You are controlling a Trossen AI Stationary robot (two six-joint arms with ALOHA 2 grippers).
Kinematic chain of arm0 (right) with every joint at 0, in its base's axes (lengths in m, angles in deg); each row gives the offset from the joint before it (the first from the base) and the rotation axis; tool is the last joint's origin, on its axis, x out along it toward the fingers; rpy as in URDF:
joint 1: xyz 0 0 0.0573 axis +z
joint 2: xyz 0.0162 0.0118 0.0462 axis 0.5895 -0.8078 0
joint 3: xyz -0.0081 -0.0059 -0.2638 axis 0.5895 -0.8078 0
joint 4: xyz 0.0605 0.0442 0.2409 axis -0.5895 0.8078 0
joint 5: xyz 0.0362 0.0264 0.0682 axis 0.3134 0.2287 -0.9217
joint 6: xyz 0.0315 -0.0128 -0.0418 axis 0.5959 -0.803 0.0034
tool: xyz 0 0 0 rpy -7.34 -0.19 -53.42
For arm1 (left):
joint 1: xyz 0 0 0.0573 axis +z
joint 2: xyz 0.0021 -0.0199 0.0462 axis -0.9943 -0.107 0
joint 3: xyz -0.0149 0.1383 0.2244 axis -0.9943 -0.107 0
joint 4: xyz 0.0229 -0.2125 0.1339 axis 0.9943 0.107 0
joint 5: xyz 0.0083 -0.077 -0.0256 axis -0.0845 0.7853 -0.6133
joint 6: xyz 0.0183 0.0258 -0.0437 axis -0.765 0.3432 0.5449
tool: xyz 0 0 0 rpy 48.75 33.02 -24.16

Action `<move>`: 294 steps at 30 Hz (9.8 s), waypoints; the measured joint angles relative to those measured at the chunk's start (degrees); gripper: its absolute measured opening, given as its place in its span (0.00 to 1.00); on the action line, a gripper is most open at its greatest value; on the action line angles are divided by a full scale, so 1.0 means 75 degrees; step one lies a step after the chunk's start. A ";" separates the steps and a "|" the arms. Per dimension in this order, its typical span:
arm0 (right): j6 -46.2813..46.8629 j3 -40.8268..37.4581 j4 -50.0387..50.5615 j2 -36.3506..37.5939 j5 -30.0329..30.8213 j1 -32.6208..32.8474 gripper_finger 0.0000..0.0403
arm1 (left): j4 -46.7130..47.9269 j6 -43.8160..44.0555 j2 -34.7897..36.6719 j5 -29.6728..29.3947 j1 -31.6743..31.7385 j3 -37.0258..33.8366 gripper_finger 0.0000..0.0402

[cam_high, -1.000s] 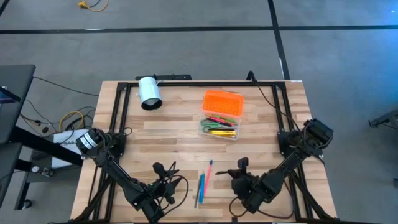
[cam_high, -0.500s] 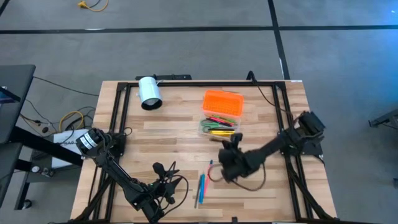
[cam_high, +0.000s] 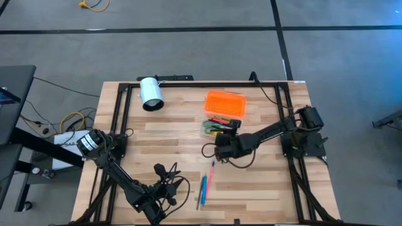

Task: Pick & place school supplies into a supply box
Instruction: Put the black pen into the supply box, then put the grey pen into the supply box

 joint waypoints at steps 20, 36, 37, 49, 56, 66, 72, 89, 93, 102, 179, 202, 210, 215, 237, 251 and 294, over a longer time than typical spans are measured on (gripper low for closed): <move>0.0290 0.0005 -0.0185 0.0189 0.0327 0.0060 0.29 | -0.0004 0.0009 0.0000 0.0003 0.0000 0.0000 0.42; 0.0409 0.0014 -0.1308 0.1795 0.0526 0.2998 0.27 | -0.2640 -0.2007 0.0000 0.2571 0.0496 -0.0006 0.42; 0.0408 0.0014 -0.1347 0.1794 0.0526 0.3136 0.27 | -0.2999 -0.2365 0.0000 0.2890 0.0563 -0.0006 0.42; 0.0934 -0.0024 -0.1256 0.1769 0.0712 0.4009 0.27 | -0.4656 -0.4239 -0.0349 0.4970 0.1603 -0.0009 0.42; 0.1073 -0.0024 -0.1244 0.1766 0.0724 0.4165 0.27 | -0.5158 -0.4864 -0.1020 0.5980 0.2048 0.0111 0.42; 0.1385 -0.0027 -0.1158 0.1763 0.0724 0.4244 0.27 | -0.4715 -0.4581 -0.0988 0.6382 0.2122 0.0137 0.42; 0.1388 -0.0027 -0.1159 0.1763 0.0715 0.4247 0.27 | -0.3814 -0.4150 -0.0932 0.6279 0.2092 0.0166 0.42; 0.1601 -0.0030 -0.1110 0.1763 0.0695 0.4362 0.27 | 0.0025 -0.2696 0.0006 0.4592 0.1971 0.0076 0.42; 0.1636 -0.0030 -0.1125 0.1763 0.0721 0.4453 0.27 | -0.0423 -0.2615 0.0270 0.4429 0.1740 0.0096 0.42; 0.1788 -0.0030 -0.1101 0.1763 0.0721 0.4443 0.27 | -0.0642 -0.1175 0.0347 0.4826 0.1371 0.0111 0.42; 0.0673 -0.0921 -0.3222 0.1757 0.0715 0.4600 0.27 | 0.1062 0.2466 0.0653 0.5430 0.0948 -0.0770 0.42; 0.0322 -0.0921 -0.3679 0.1760 0.0692 0.4891 0.27 | 0.1043 0.2601 0.0691 0.7251 0.1343 -0.0956 0.28; 0.0380 -0.0921 -0.3678 0.1760 0.0584 0.4891 0.27 | 0.0918 0.1499 0.0691 0.7417 0.1294 -0.0956 0.11; 0.0383 -0.0921 -0.3678 0.1760 0.0497 0.4891 0.27 | 0.0920 0.1328 0.0691 0.7451 0.1286 -0.0956 0.03; 0.0323 -0.0918 -0.3724 0.1763 0.0488 0.4775 0.27 | 0.0976 0.1427 0.0687 0.6907 0.1389 -0.0962 0.24; 0.0325 -0.0918 -0.3727 0.1763 0.0456 0.4781 0.27 | 0.0899 0.1139 0.0685 0.7045 0.1402 -0.0968 0.16; 0.0386 -0.0915 -0.3693 0.1763 0.0465 0.4795 0.27 | 0.0869 -0.0975 0.0592 0.4116 0.1011 -0.0396 0.00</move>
